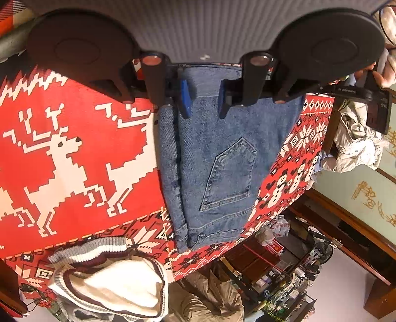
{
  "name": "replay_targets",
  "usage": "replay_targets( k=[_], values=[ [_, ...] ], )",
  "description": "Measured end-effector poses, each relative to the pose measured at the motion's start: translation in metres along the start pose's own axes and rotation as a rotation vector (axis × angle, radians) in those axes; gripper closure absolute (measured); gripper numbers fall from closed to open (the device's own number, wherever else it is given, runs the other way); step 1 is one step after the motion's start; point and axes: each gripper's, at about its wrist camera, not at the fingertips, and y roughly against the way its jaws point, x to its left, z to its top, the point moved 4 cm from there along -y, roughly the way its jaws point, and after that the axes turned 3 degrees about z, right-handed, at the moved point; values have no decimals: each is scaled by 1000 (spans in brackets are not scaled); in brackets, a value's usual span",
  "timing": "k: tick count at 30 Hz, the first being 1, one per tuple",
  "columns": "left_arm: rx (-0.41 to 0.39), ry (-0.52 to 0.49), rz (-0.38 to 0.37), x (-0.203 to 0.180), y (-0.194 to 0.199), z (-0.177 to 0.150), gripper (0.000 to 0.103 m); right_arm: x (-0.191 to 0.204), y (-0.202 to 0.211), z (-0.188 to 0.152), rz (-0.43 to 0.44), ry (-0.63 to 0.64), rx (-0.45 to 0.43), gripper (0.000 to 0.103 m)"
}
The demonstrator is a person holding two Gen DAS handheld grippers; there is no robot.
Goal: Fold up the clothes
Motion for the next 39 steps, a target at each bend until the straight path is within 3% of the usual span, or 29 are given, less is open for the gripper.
replay_targets(
  k=[6,8,10,16,22,27,30,31,33,36,39],
  values=[
    [-17,30,-4,9,-1,-8,93,4,-1,-2,12,24,7,75],
    [-38,51,-46,10,-1,-6,95,6,0,-2,15,24,4,75],
    [-50,51,-89,9,2,-5,90,5,1,-2,14,19,2,74],
    [-39,35,-27,6,-5,-5,90,-5,-6,4,-55,13,-24,75],
    [-101,45,-43,9,6,-4,91,-12,-24,7,-130,24,10,68],
    [-133,89,-66,13,10,-2,91,4,-18,10,-123,106,-55,68],
    [-162,109,-85,12,12,-1,91,8,-31,17,-123,130,-31,69],
    [-169,110,-87,11,12,-1,91,9,-36,18,-128,137,-16,72],
    [-180,107,-92,9,12,0,91,11,-43,17,-129,154,9,100],
    [-207,98,-107,7,17,1,91,19,-32,14,-183,205,-25,103],
    [-249,73,-114,3,25,2,91,16,-16,12,-179,160,-60,103]
  ],
)
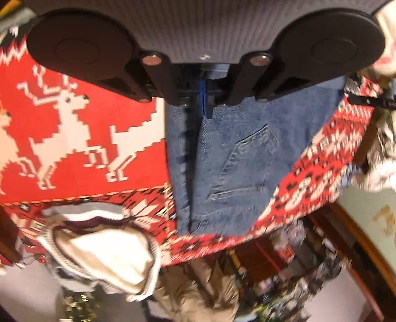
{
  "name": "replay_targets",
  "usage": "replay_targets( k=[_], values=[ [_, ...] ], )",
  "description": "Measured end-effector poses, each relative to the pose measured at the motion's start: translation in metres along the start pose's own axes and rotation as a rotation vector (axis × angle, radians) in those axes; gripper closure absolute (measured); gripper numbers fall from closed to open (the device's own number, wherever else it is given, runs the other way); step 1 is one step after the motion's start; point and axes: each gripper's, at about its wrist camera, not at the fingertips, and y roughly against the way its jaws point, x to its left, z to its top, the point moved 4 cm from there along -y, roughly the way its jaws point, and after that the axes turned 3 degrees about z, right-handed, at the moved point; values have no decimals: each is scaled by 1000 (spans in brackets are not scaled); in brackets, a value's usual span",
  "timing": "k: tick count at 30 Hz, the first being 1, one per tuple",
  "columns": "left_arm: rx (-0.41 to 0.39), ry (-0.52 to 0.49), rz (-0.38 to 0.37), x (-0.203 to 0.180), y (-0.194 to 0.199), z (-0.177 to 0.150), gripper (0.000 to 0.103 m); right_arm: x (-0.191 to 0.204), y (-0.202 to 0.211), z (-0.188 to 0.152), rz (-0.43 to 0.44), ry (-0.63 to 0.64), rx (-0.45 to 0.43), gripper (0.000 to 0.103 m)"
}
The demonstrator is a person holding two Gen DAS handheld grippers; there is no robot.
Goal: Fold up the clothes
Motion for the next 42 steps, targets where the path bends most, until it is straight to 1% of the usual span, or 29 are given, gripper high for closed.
replay_targets(
  k=[2,4,6,7,8,10,12,15,16,19,21,23,26,29,31,32,33,34,35,38,40,42],
  values=[
    [-12,-8,-15,-3,-1,2,91,-11,-2,-3,-17,-36,23,103],
    [-7,-5,-18,-6,-8,5,91,-19,-12,-8,-36,-57,62,103],
    [-15,3,-26,-11,-14,10,91,-21,-18,-8,-41,-63,77,99],
    [-26,7,-32,-13,-17,13,91,-22,-17,-8,-41,-63,74,95],
    [-38,7,-38,-17,-21,18,91,-20,-14,-7,-43,-56,63,88],
    [-61,4,-45,-27,-31,33,91,-17,-5,-4,-66,-30,32,82],
    [-78,9,-51,-40,-47,53,91,-16,2,3,-92,-24,-11,80],
    [-98,30,-85,-58,-73,86,91,-10,2,27,-41,-14,-75,80],
    [-105,37,-96,-64,-81,97,91,-8,-2,37,-30,0,-90,79],
    [-138,46,-105,-78,-104,119,91,-6,-24,70,-41,44,-122,74],
    [-152,32,-123,-83,-115,126,91,-11,-44,91,-38,37,-140,74],
    [-148,10,-124,-83,-124,125,91,-19,-67,108,-12,7,-153,74],
    [-132,-9,-116,-79,-133,123,91,-28,-99,121,34,-31,-157,74],
    [-125,-5,-144,-78,-136,124,91,-37,-128,128,73,-72,-156,74],
    [-123,-1,-163,-78,-137,124,91,-42,-140,130,100,-107,-161,74],
    [-123,1,-172,-78,-137,125,91,-43,-145,130,108,-119,-157,81],
    [-122,-2,-171,-79,-138,124,91,-42,-147,130,103,-109,-158,88],
    [-121,-8,-165,-80,-138,123,91,-39,-148,129,84,-76,-166,92],
    [-121,-13,-158,-81,-139,123,91,-33,-147,129,58,-35,-179,94],
    [-126,-38,-162,-87,-136,121,91,-8,-135,133,-37,114,-237,96],
    [-125,-74,-158,-94,-136,119,91,4,-131,137,-84,163,-240,96],
    [-113,-94,-132,-97,-142,116,91,2,-133,136,-168,184,-240,97]
  ],
)
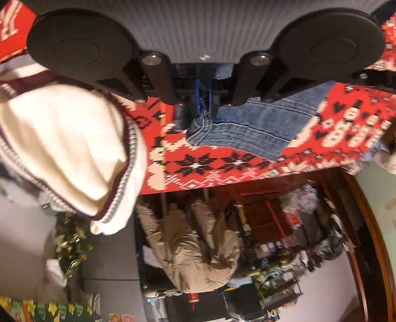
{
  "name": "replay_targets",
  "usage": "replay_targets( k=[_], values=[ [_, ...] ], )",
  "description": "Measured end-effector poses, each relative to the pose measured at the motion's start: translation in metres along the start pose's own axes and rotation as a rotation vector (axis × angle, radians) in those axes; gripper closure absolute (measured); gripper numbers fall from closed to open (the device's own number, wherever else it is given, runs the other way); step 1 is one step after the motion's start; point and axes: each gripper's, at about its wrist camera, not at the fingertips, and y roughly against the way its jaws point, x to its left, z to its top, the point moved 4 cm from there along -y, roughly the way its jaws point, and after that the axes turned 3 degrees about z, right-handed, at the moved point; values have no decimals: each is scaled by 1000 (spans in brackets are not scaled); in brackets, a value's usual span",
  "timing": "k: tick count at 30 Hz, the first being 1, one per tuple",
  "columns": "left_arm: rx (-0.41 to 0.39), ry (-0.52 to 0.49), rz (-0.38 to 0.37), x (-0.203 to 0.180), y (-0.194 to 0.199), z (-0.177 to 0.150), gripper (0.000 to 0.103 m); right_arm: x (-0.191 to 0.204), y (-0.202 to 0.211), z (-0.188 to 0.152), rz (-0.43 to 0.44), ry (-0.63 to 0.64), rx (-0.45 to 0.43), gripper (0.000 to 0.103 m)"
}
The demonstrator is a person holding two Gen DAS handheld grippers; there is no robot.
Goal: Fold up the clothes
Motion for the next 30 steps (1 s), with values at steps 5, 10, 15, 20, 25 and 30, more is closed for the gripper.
replay_targets(
  k=[5,10,15,20,25,30],
  values=[
    [29,-43,-1,-8,-8,-6,91,-19,3,-1,-56,-54,2,103],
    [19,8,-17,-1,-8,-4,91,-30,-3,-2,107,-227,-1,92],
    [-23,61,-52,7,1,4,91,-28,-27,-6,148,-221,41,71],
    [-51,80,-24,11,10,9,91,-16,-21,-7,120,-152,2,95],
    [-77,30,-22,-2,19,13,91,1,1,8,67,-80,-39,98],
    [-42,27,8,4,3,4,91,-12,-15,-9,-1,-127,7,98]
  ],
)
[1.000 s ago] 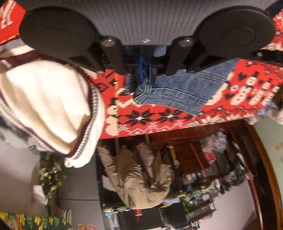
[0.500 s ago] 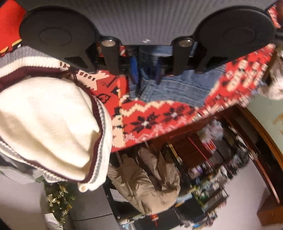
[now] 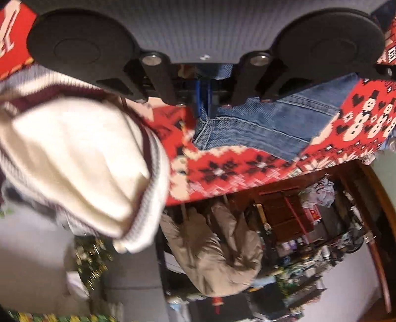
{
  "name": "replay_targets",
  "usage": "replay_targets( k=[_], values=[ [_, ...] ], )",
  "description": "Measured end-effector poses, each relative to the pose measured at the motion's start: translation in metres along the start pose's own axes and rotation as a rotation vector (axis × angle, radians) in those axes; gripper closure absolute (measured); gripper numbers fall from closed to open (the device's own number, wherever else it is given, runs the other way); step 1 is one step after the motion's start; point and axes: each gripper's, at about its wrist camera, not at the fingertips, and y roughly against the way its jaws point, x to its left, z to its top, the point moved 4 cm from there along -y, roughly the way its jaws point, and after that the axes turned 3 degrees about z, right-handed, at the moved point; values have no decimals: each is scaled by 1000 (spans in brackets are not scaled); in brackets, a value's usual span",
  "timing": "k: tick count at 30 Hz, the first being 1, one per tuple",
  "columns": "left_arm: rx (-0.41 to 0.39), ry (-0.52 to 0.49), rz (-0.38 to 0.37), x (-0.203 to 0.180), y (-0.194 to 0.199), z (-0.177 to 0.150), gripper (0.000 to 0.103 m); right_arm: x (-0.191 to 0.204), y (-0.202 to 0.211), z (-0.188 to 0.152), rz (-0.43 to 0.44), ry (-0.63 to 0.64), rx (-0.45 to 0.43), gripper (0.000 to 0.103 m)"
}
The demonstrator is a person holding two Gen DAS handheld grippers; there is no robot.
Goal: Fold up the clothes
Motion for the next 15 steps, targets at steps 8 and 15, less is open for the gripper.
replay_targets(
  k=[8,15],
  values=[
    [5,-38,61,4,-7,-4,97,-9,-16,-9,16,-25,7,89],
    [-113,-60,-47,-10,12,3,101,-12,-15,-7,15,-14,15,87]
  ],
)
